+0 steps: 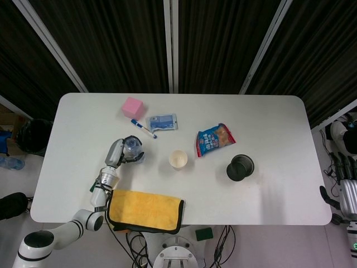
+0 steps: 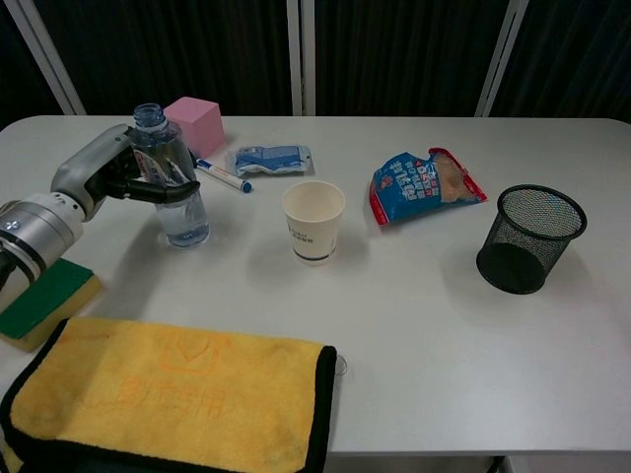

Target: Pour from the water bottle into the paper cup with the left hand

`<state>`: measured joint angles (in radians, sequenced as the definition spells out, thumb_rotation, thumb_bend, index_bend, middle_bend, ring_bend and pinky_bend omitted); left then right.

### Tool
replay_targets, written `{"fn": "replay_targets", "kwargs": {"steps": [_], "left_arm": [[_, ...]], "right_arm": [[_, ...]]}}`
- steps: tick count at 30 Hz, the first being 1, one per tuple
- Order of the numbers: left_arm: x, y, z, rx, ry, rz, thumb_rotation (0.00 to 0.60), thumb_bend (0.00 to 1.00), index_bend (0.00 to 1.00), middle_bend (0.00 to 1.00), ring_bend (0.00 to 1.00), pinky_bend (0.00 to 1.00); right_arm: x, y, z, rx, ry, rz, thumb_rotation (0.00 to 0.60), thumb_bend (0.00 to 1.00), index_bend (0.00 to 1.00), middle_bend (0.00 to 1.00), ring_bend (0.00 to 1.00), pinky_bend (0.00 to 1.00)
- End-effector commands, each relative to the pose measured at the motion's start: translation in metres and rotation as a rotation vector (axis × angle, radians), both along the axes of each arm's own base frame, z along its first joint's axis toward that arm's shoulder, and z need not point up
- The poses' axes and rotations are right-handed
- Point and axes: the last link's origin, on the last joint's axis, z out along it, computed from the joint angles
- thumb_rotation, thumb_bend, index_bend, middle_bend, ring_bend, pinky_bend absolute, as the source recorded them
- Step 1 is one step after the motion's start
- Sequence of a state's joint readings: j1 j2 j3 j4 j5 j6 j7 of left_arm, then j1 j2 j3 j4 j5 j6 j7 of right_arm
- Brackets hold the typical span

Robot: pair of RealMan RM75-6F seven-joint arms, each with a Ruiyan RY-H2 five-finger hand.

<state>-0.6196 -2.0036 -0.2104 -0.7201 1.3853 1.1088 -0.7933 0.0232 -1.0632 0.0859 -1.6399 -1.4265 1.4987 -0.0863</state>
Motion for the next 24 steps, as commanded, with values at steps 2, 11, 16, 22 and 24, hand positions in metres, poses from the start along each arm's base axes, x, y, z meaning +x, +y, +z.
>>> {"fn": "replay_targets", "kwargs": {"steps": [2, 11, 16, 22, 24], "left_arm": [[0.0, -0.0005, -0.0015, -0.002, -0.003, -0.003, 0.6, 0.4, 0.44, 0.52, 0.47, 0.44], [-0.0015, -0.0002, -0.001, 0.0, 0.003, -0.02, 0.6, 0.34, 0.28, 0.41, 0.37, 0.39], [-0.0026, -0.0006, -0.0009, -0.008, -0.001, -0.029, 0.6, 0.28, 0.23, 0.3, 0.26, 0.33], [-0.0038, -0.0006, -0.001, -0.022, 0.0, -0.041, 0.6, 0.2, 0.1, 0.22, 0.16, 0.24], [-0.0041, -0.0004, -0.0007, -0.024, -0.001, -0.042, 0.6, 0.18, 0.07, 0.19, 0.14, 0.22]], "right_arm": [[-0.0001, 0.0002, 0.0009, -0.004, -0.001, 0.001, 0.6, 0.31, 0.0, 0.0, 0.0, 0.0], [0.0, 0.0, 0.0014, -0.011, -0.002, 0.012, 0.6, 0.31, 0.0, 0.0, 0.0, 0.0], [0.0004, -0.0006, 0.0005, -0.009, -0.003, 0.013, 0.6, 0.31, 0.0, 0.0, 0.0, 0.0], [0.0012, -0.0015, -0.0001, -0.007, -0.002, 0.015, 0.6, 0.31, 0.0, 0.0, 0.0, 0.0], [0.0014, -0.0017, 0.0, -0.008, -0.002, 0.016, 0.6, 0.31, 0.0, 0.0, 0.0, 0.0]]}}
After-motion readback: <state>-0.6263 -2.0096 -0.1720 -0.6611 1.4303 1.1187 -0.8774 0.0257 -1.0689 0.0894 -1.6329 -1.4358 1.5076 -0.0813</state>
